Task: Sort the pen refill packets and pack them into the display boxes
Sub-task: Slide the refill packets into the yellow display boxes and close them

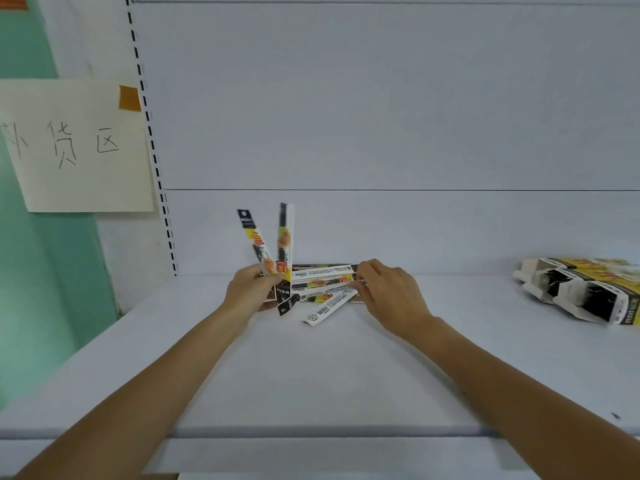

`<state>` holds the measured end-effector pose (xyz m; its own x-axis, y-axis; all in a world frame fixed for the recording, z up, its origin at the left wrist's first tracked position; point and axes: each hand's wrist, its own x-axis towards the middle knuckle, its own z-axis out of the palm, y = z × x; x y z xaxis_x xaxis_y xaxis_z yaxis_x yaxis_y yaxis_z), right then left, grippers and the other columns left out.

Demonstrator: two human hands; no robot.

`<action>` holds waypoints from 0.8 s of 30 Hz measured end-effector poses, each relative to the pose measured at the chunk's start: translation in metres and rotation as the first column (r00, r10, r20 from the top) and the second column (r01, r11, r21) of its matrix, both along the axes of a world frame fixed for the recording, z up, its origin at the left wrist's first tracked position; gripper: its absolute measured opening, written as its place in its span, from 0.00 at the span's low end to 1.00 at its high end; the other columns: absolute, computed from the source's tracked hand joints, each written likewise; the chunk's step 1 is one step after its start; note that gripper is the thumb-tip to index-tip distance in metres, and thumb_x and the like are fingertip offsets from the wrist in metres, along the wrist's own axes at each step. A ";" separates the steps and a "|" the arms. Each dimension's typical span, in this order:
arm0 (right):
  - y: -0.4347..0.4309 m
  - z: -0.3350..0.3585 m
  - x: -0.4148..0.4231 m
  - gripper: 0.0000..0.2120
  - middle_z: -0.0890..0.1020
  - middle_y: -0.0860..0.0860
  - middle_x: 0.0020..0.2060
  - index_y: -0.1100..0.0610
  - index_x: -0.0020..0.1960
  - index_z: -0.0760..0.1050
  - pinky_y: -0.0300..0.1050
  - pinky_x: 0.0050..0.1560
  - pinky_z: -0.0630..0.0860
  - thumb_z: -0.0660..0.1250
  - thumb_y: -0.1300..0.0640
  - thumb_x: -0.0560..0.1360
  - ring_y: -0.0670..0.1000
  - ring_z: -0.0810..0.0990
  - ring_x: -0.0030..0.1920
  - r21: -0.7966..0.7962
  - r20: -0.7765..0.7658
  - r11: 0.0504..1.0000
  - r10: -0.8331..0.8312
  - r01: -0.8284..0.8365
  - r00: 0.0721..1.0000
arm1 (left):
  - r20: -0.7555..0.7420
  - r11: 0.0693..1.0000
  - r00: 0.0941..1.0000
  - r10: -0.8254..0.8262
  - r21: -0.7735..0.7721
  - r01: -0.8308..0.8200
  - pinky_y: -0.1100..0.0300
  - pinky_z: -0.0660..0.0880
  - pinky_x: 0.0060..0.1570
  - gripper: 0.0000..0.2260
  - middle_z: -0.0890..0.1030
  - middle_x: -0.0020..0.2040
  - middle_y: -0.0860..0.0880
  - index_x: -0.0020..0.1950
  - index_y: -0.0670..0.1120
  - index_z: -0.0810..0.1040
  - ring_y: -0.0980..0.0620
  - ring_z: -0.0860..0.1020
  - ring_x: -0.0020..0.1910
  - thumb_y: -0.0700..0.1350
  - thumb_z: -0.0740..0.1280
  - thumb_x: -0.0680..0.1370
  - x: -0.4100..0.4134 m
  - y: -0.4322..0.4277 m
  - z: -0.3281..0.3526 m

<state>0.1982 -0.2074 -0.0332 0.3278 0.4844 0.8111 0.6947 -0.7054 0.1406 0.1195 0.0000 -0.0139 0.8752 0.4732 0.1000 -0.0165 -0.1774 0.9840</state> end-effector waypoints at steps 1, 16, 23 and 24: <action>0.001 0.000 -0.002 0.08 0.77 0.50 0.29 0.58 0.38 0.72 0.38 0.25 0.67 0.66 0.56 0.73 0.51 0.71 0.21 -0.016 0.052 1.000 0.014 -0.013 0.999 | -0.002 0.999 0.999 0.032 -0.028 -0.032 0.61 0.75 0.37 0.04 0.81 0.43 0.48 0.46 0.45 0.78 0.53 0.79 0.39 0.41 0.64 0.78 -0.001 0.003 0.002; -0.004 0.014 -0.016 0.15 0.77 0.53 0.38 0.57 0.49 0.65 0.43 0.34 0.72 0.68 0.59 0.67 0.54 0.75 0.35 -0.217 0.145 0.961 0.206 -0.172 0.968 | -0.081 0.997 0.995 -0.061 0.043 0.065 0.64 0.74 0.28 0.03 0.79 0.38 0.45 0.47 0.43 0.76 0.58 0.79 0.26 0.42 0.64 0.78 -0.026 0.012 0.008; -0.001 0.012 -0.016 0.13 0.77 0.56 0.40 0.59 0.42 0.78 0.41 0.27 0.74 0.76 0.54 0.63 0.54 0.77 0.34 -0.198 0.114 0.980 0.041 -0.018 0.993 | -0.182 0.919 0.926 -0.332 0.160 0.361 0.69 0.64 0.24 0.10 0.73 0.30 0.52 0.56 0.41 0.79 0.58 0.67 0.23 0.41 0.61 0.79 -0.032 -0.007 0.005; -0.004 0.009 -0.013 0.08 0.77 0.55 0.37 0.59 0.39 0.77 0.42 0.28 0.72 0.71 0.54 0.67 0.54 0.76 0.33 -0.207 0.136 0.978 0.020 0.008 0.990 | -0.174 0.930 0.930 -0.323 0.125 0.346 0.69 0.63 0.24 0.10 0.74 0.32 0.52 0.56 0.41 0.79 0.58 0.65 0.23 0.43 0.61 0.79 -0.032 -0.008 0.003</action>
<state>0.1855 -0.2112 -0.0239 0.2171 0.6480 0.7301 0.6628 -0.6469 0.3771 0.0873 -0.0075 -0.0108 0.9902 0.1397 0.0045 0.0427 -0.3329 0.9420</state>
